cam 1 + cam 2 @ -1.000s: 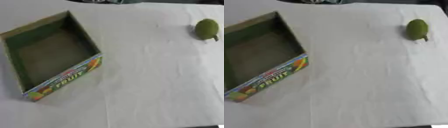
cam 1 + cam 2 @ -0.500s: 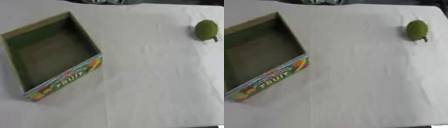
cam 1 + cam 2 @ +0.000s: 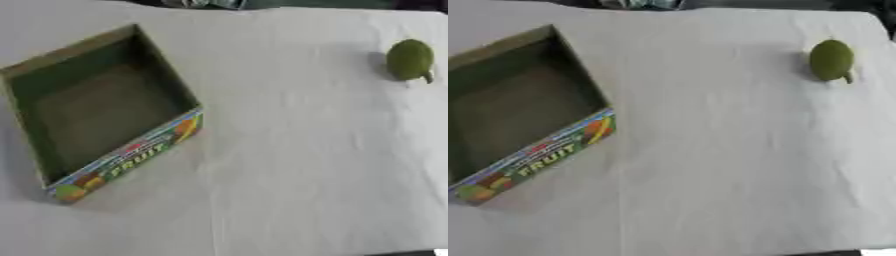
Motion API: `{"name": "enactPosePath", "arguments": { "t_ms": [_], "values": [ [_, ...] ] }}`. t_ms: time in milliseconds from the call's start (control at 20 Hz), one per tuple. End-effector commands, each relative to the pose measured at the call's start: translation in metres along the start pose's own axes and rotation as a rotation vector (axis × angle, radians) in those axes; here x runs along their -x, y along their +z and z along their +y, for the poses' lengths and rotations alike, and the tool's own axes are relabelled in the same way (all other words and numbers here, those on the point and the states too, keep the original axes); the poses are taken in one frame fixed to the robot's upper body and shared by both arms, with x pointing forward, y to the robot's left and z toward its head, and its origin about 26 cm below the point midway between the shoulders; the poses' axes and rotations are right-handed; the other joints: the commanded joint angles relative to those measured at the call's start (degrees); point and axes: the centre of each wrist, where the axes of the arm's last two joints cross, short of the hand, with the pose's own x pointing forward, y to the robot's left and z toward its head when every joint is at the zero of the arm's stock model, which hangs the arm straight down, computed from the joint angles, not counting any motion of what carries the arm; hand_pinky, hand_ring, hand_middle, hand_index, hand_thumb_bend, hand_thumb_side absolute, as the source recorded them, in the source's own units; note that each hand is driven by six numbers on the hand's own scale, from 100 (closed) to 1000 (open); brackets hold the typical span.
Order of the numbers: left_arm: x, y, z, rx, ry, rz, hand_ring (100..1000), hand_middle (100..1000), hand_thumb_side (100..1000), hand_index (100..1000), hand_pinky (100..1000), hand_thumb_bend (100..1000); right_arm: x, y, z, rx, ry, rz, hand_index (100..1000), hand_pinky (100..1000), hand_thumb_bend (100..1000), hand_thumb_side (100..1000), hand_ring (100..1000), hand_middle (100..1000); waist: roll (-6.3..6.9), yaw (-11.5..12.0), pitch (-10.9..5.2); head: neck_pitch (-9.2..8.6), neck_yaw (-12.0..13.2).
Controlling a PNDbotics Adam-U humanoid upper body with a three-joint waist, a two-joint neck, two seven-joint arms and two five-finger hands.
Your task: Pick up objects on the table and place them in the box.
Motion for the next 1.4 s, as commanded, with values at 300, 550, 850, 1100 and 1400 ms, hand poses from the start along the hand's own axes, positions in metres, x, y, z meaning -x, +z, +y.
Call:
{"name": "enactPosePath", "arguments": {
  "t_ms": [300,550,850,1100,1400],
  "values": [
    [-0.005,-0.011,0.002,0.023,-0.001,-0.04,725,661,588,833,652,100,-0.024,0.01,-0.026,-0.095,0.118,-0.057,1000,994,100,443,1000,969,0.12,-0.12,-1.24,0.11,0.24],
    [-0.005,-0.011,0.001,0.025,0.003,-0.04,725,661,587,833,652,100,-0.042,0.003,-0.019,-0.138,0.16,-0.114,1000,988,100,544,1000,969,0.14,0.18,-1.1,0.15,0.01],
    [-0.005,-0.011,0.0,0.028,0.01,-0.039,725,662,587,834,651,100,-0.056,-0.004,-0.012,-0.16,0.186,-0.154,1000,989,100,606,1000,968,0.04,0.58,-1.04,0.06,-0.37],
    [-0.005,-0.011,-0.001,0.028,0.014,-0.038,725,662,587,834,650,100,-0.059,-0.009,-0.009,-0.163,0.192,-0.161,1000,985,100,570,1000,965,-0.07,0.91,-1.1,-0.05,-0.68],
    [-0.005,-0.01,-0.001,0.03,0.012,-0.035,724,662,587,834,649,100,-0.057,-0.01,-0.013,-0.083,0.175,-0.158,1000,981,100,413,1000,969,-0.02,0.9,-0.93,-0.11,-0.62]
  ]
}}
